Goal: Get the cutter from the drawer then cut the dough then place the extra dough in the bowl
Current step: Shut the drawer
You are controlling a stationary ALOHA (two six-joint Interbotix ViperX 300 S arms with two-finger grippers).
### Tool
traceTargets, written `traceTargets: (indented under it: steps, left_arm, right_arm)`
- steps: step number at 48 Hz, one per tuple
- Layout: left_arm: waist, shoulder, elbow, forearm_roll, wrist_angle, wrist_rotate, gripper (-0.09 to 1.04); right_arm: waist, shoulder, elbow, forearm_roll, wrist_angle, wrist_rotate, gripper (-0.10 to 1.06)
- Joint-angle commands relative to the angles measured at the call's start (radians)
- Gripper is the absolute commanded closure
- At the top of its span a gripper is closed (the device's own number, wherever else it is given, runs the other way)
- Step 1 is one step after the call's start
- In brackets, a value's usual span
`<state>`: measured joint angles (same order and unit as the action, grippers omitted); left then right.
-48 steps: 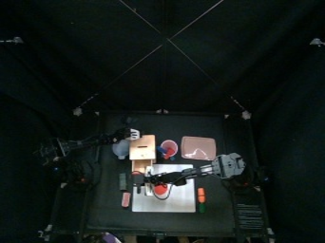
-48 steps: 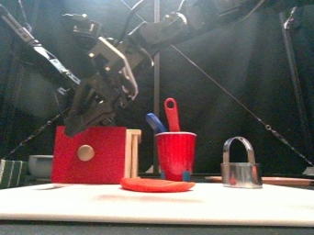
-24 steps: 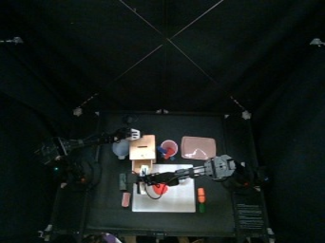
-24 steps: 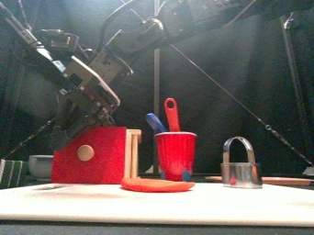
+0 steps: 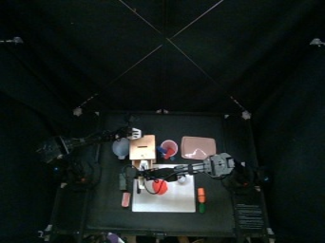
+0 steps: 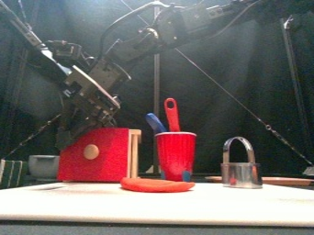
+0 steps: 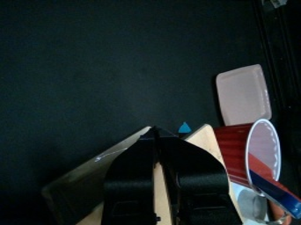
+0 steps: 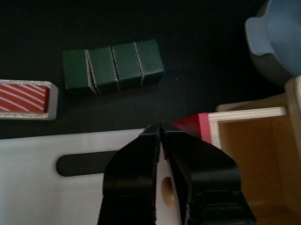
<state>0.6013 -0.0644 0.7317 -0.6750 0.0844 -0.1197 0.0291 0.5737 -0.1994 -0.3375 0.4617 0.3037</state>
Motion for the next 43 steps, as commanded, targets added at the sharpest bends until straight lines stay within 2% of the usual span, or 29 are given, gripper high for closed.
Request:
traceTargets:
  steps: [1, 28, 43]
  left_arm:
    - [-0.005, 0.009, -0.028, 0.003, 0.020, -0.003, 0.54]
    - [-0.005, 0.028, -0.037, 0.005, 0.023, -0.003, 0.54]
    - [-0.005, 0.026, -0.037, 0.005, 0.023, -0.003, 0.54]
  right_arm:
    - [-0.021, -0.023, -0.037, -0.009, -0.005, 0.002, 0.46]
    - [-0.094, 0.000, -0.061, -0.029, -0.005, 0.002, 0.46]
    - [-0.114, 0.015, -0.091, -0.032, -0.005, 0.002, 0.46]
